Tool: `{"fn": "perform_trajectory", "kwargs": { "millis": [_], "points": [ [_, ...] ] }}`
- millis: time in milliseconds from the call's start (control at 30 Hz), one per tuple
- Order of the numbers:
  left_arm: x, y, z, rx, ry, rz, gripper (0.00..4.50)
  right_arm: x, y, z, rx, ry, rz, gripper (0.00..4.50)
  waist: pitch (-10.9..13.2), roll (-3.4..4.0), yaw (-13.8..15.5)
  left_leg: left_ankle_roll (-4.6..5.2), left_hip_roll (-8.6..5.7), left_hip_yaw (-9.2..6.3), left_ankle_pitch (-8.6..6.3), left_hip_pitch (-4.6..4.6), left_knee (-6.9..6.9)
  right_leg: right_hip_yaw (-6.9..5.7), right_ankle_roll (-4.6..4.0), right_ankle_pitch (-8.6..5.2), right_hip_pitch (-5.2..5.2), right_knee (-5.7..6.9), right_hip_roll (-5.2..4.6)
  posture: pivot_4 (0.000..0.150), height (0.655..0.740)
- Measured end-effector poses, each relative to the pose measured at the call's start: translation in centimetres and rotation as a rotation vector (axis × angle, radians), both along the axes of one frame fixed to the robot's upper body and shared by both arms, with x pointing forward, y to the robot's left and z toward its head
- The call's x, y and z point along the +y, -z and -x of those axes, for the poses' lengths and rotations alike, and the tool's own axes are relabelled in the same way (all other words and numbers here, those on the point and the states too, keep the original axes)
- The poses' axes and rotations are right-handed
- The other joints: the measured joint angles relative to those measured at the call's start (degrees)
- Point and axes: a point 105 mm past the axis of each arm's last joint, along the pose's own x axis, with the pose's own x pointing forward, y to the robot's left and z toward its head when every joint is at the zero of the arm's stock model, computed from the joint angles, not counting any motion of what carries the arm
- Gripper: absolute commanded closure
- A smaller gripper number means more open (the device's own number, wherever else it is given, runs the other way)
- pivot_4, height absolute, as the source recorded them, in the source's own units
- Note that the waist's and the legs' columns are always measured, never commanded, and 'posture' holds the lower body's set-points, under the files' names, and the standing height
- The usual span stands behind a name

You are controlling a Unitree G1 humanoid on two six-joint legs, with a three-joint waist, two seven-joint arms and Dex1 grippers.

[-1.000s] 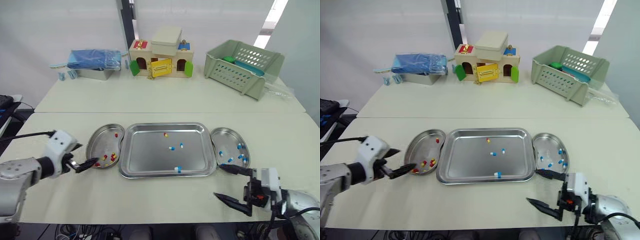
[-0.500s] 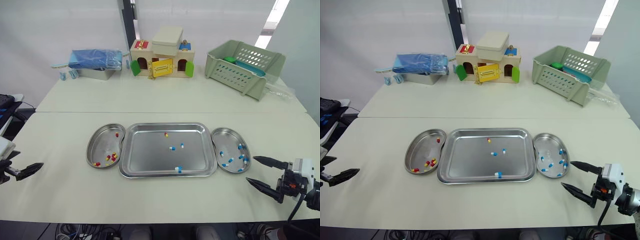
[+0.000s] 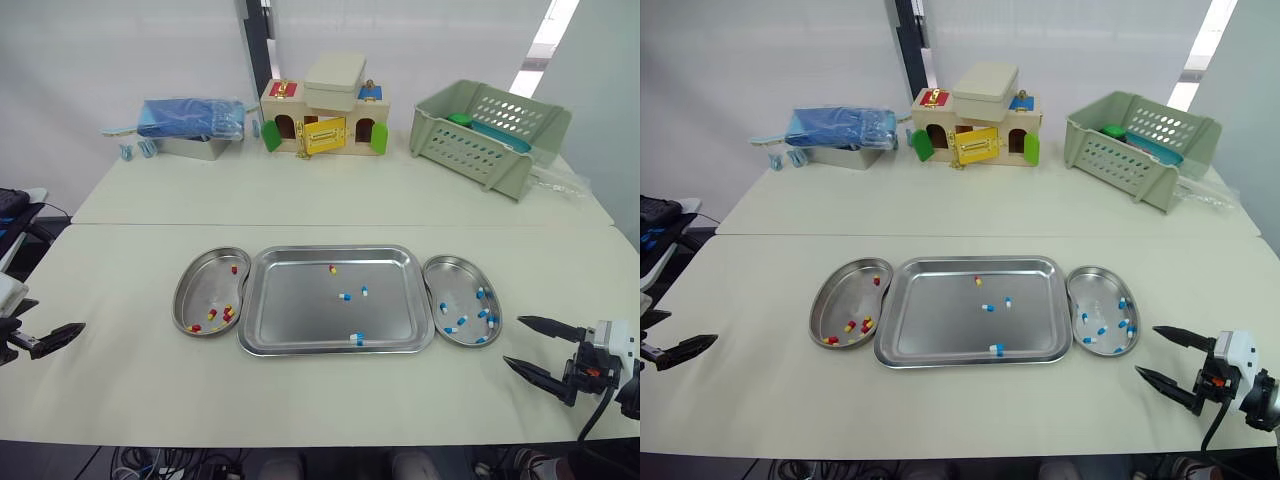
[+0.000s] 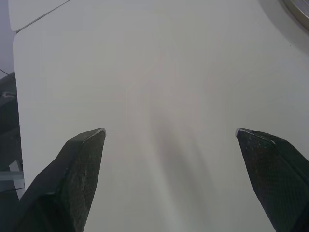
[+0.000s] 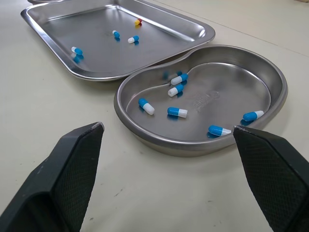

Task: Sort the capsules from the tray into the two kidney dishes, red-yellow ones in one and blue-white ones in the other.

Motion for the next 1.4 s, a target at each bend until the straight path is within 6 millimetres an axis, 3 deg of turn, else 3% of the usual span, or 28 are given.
{"fn": "perform_trajectory", "kwargs": {
  "millis": [200,333,600,767,1000,1267,1400],
  "points": [
    [-0.3,-0.1,-0.2,-0.010,0.015,0.000,0.03,0.1,0.1,0.1,0.002,-0.007,0.002,0.00,0.00,0.00,0.01,0.00,0.00,0.00,0.00,-0.01,0.00,0.00,0.00,0.00,0.00,0.00,0.00,0.150,0.7400],
    [-2.0,-0.3,-1.1,-0.030,0.093,0.012,0.03,1.3,0.3,1.4,0.016,-0.056,-0.001,0.00,0.00,0.00,0.13,0.00,0.01,-0.01,0.00,-0.02,0.01,-0.01,0.00,0.00,0.01,0.00,0.00,0.150,0.7400],
    [-9.4,-0.4,-3.8,-0.060,0.368,0.054,0.03,8.0,-0.2,4.1,0.002,-0.168,-0.137,0.00,-0.01,0.00,0.14,-0.01,0.02,-0.03,0.00,-0.03,0.02,-0.02,0.00,0.00,0.02,0.02,0.00,0.150,0.7400],
    [-16.0,0.1,-6.4,-0.074,0.575,0.110,0.03,10.6,0.1,4.9,0.001,-0.167,-0.209,0.00,-0.02,-0.02,0.27,-0.01,-0.01,-0.03,0.01,-0.03,0.06,0.00,0.00,0.00,0.03,0.02,0.00,0.150,0.7400],
    [-23.0,-0.1,-8.6,-0.106,0.777,0.168,0.03,11.7,0.4,4.6,-0.011,-0.116,-0.228,0.00,-0.02,-0.02,0.09,-0.01,-0.01,-0.05,0.01,-0.02,0.06,-0.01,0.00,0.00,0.01,0.04,0.02,0.150,0.7400],
    [-26.5,0.5,-10.9,-0.137,0.823,0.208,0.03,12.5,0.0,4.1,-0.042,-0.071,-0.246,0.00,-0.04,-0.04,0.24,-0.01,-0.04,-0.06,0.01,-0.04,0.11,-0.01,0.01,0.00,0.04,0.02,0.02,0.150,0.7400],
    [-29.2,1.8,-12.2,-0.126,0.850,0.250,0.03,12.7,0.0,4.1,-0.049,-0.068,-0.253,0.00,-0.04,-0.05,0.39,-0.01,-0.07,-0.07,0.01,-0.06,0.13,-0.02,0.01,0.00,0.04,0.00,0.00,0.150,0.7400]
  ]
}}
